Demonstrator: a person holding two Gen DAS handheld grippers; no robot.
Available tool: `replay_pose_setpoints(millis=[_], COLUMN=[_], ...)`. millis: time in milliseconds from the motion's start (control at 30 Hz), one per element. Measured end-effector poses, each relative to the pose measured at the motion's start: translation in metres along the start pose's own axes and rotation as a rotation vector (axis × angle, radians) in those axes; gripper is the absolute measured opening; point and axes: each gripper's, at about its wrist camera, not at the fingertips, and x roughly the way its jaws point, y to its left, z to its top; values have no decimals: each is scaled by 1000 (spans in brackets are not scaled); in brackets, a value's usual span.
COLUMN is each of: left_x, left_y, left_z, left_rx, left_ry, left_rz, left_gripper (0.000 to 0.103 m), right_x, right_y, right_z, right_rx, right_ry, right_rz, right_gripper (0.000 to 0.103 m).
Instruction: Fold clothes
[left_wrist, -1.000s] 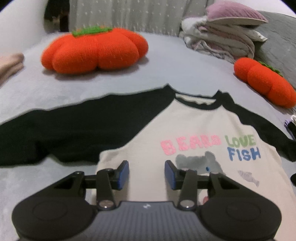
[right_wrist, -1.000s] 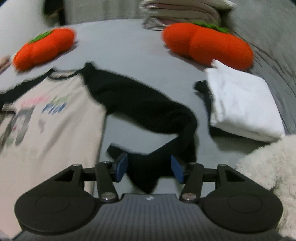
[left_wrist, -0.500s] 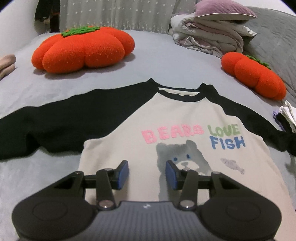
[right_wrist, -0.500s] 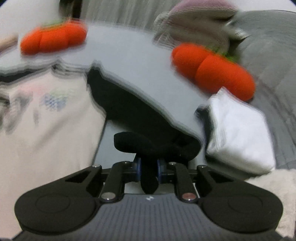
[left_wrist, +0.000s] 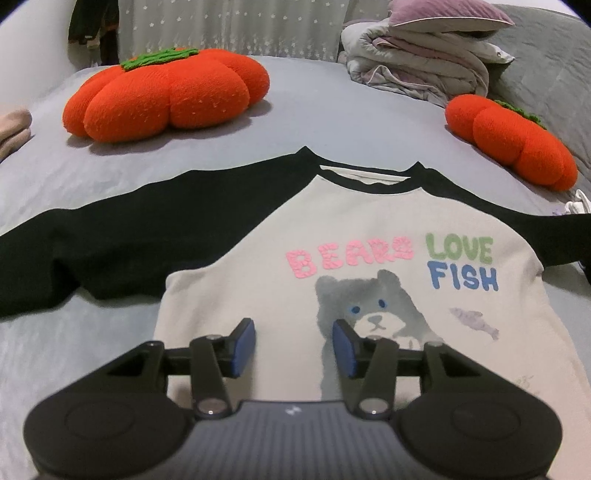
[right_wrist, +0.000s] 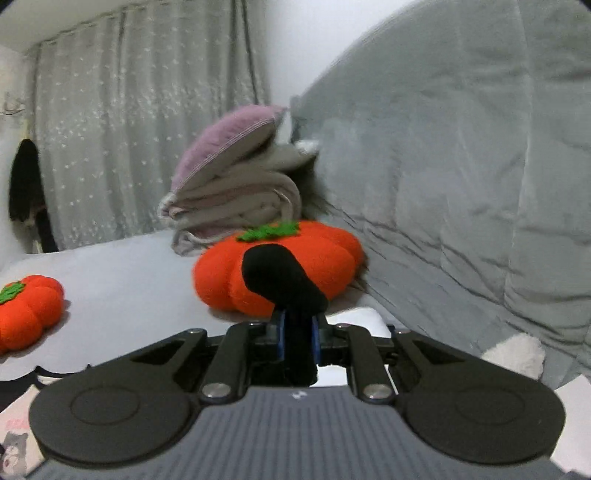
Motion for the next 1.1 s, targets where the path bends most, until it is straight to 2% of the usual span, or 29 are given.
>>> replay_pose_setpoints(millis=[167,200,367,433,533,600,667,733,867,933,1067,1100], left_x=[1,1,2,2,3,3,3,4,4,4,4,4], left_y=[1,1,2,2,2,1,1,0,-1,-2,-3,-3], left_z=[-1,0,0,0,0,-1,-1,-1,-1,-2,-2,-2], left_rx=[19,19,23,27,30,35,38,43,54,58,66,68], left_ry=[-5,-5,-5,-6,-6,-7,-8,-8,-12,-14,-17,-18], left_rz=[-2,-4,-10,-10,-11,-10,-9,-6,-1,1,6,7], left_gripper=[50,50,51,51,52,52,52,53,54,54,54,54], right_x=[31,31,6,-1,2,6,7,3,-15,-17,-6,-3], right_y=[-22,-23,-29,-36,-48,-57,-64,-68,-74,-77,-81,-81], right_z=[-14,-15,-8,-6,-10,-18,-25,-27,-21,-19,-24,-25], right_rx=[79,92,203,254,282,293,298,305,325,351,384,386], right_ry=[154,162,98,91,150,203,238,232,145,128,194,219], right_rz=[45,55,188,215,170,138,103,72,73,61,41,33], right_gripper=[16,16,16,16,17,21,22,22,22,22,23,31])
